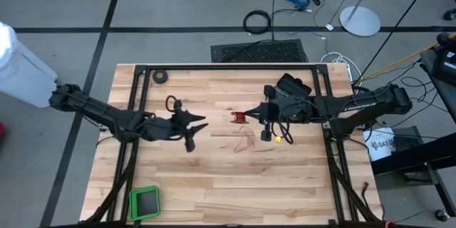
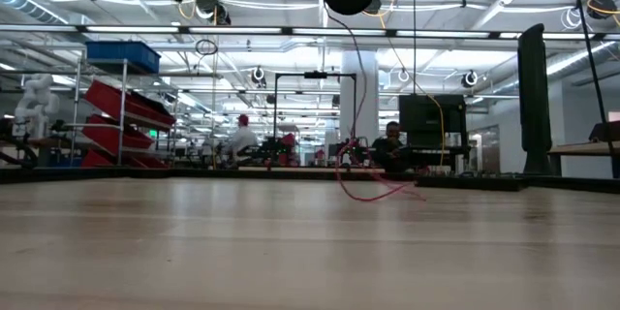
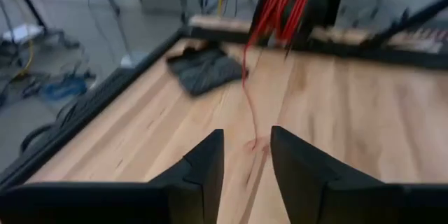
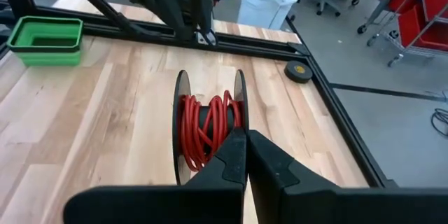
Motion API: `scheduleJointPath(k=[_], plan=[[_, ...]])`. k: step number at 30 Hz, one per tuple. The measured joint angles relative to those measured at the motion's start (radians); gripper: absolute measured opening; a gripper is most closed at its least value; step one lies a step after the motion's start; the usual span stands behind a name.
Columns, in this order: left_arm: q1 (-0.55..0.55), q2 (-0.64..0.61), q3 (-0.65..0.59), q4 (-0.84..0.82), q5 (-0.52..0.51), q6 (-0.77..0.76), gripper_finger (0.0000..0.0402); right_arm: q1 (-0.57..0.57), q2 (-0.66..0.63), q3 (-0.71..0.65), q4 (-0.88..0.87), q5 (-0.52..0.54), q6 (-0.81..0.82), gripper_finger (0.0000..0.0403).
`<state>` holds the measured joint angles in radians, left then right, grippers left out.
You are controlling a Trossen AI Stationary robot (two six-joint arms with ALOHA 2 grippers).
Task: Coil cords
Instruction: Uncoil the red wire from the spool
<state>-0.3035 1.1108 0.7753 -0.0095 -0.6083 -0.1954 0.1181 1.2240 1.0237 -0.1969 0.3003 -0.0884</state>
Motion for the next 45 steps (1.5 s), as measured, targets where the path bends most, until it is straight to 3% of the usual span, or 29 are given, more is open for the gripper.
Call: scheduleJointPath(k=[6, 11, 17, 23, 28, 33, 45], plan=[[0.003, 0.19, -0.001, 0.274, -0.007, 0.145, 0.0125, -0.014, 0.0, 0.0, 0.005, -0.048, -0.001, 0.0], [0.031, 0.359, -0.001, 0.516, -0.021, 0.177, 0.0125, -0.013, 0.0, 0.0, 0.004, -0.073, 0.002, 0.0], [0.058, 0.47, 0.0, 0.662, 0.039, 0.175, 0.0125, -0.012, -0.005, 0.0, -0.008, -0.099, 0.005, 0.0], [0.126, 0.558, -0.005, 0.745, 0.17, 0.132, 0.0125, -0.011, -0.007, 0.0, -0.008, -0.101, -0.001, 0.0], [0.171, 0.548, -0.108, 0.794, 0.168, 0.081, 0.0125, -0.009, -0.026, 0.0, -0.03, -0.099, 0.001, 0.0], [0.184, 0.512, -0.22, 1.03, 0.232, 0.069, 0.0125, -0.006, -0.048, 0.0, -0.044, -0.098, 0.003, 0.0], [0.19, 0.533, -0.208, 1.081, 0.346, -0.002, 0.0125, -0.005, -0.05, 0.0, -0.035, -0.093, 0.006, 0.0]])
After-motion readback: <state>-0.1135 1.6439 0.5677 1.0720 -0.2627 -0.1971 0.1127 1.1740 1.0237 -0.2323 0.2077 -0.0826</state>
